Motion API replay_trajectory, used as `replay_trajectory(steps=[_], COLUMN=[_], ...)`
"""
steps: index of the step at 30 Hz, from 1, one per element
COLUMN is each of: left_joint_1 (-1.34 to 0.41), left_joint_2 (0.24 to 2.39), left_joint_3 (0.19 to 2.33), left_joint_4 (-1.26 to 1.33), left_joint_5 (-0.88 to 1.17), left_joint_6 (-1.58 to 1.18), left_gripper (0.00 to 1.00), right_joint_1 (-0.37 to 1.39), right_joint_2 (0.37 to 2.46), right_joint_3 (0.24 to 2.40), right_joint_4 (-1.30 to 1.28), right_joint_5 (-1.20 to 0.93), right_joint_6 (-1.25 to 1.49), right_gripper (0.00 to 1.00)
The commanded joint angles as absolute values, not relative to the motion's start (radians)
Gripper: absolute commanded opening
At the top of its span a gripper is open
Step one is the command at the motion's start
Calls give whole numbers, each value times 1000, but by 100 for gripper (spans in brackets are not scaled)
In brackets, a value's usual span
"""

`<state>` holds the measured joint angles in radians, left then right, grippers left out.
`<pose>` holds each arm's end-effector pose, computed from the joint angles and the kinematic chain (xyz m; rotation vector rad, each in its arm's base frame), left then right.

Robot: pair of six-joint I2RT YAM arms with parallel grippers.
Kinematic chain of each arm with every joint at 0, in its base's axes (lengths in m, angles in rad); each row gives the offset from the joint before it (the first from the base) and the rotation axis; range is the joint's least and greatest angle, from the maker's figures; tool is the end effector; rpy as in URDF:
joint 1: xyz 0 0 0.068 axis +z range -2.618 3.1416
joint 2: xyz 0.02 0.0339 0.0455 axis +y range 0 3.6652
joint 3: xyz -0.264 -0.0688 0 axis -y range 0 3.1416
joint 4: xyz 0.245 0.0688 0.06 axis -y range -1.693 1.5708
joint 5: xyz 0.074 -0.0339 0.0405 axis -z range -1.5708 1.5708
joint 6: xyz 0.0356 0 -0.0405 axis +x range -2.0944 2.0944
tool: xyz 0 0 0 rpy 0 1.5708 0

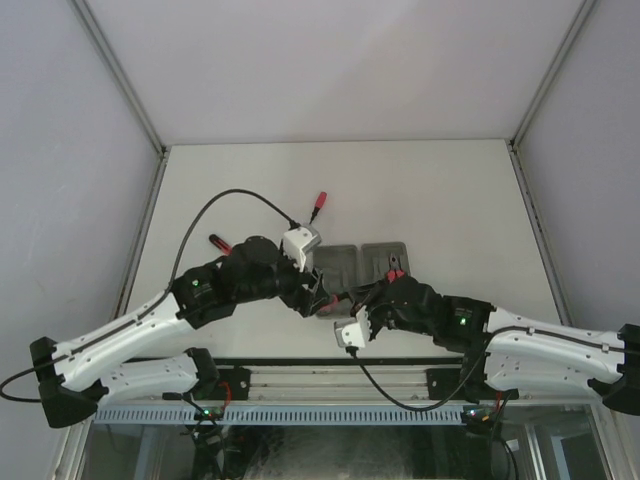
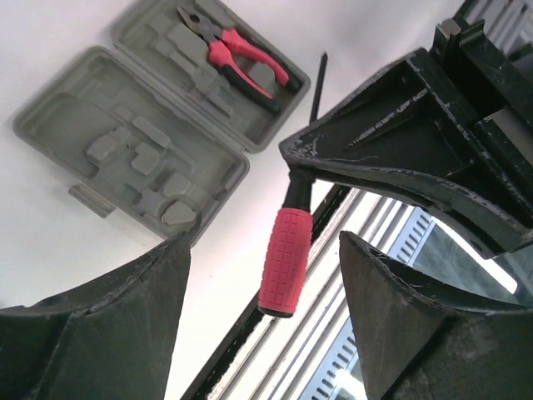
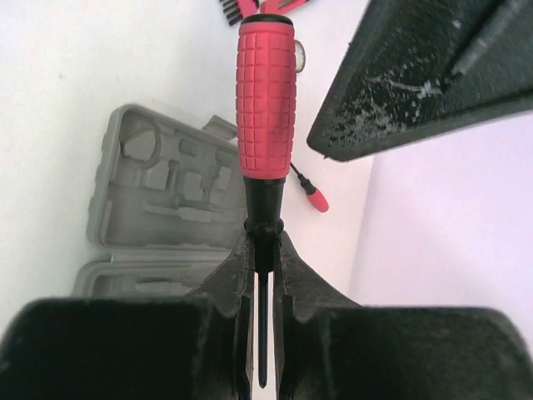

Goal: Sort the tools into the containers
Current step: Pick up the screwdriver from the center of the board.

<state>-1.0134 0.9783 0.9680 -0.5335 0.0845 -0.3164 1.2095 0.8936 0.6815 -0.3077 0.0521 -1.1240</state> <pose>0.1095 -0.1814 0.3333 0.8150 2.0868 -0.8538 0.0731 0.1881 0.2719 -1.9089 0.8505 -0.0026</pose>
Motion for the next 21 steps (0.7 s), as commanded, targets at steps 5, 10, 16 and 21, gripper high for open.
replay_trajectory(steps=[5, 10, 16, 21], left_joint_1=[-1014, -1014, -1014, -1014], left_joint_2=[871, 819, 784, 751], left_joint_3=[956, 950, 943, 907], left_joint_4=[-443, -405, -355, -274], left_joint_5=[-120, -189, -204, -203], left_joint_6=[-418, -470, -520, -587], left_gripper=[78, 82, 84, 86], right_joint_1=[1185, 1183, 1186, 1201], right_joint_2=[757, 700, 676, 666], right_joint_3=[588, 513, 481, 462], right_joint_4=[-58, 78, 174, 277], right_joint_5=[25, 79, 142, 205], right_joint_6=[-697, -473, -239, -79], right_gripper=[0, 0, 0, 0])
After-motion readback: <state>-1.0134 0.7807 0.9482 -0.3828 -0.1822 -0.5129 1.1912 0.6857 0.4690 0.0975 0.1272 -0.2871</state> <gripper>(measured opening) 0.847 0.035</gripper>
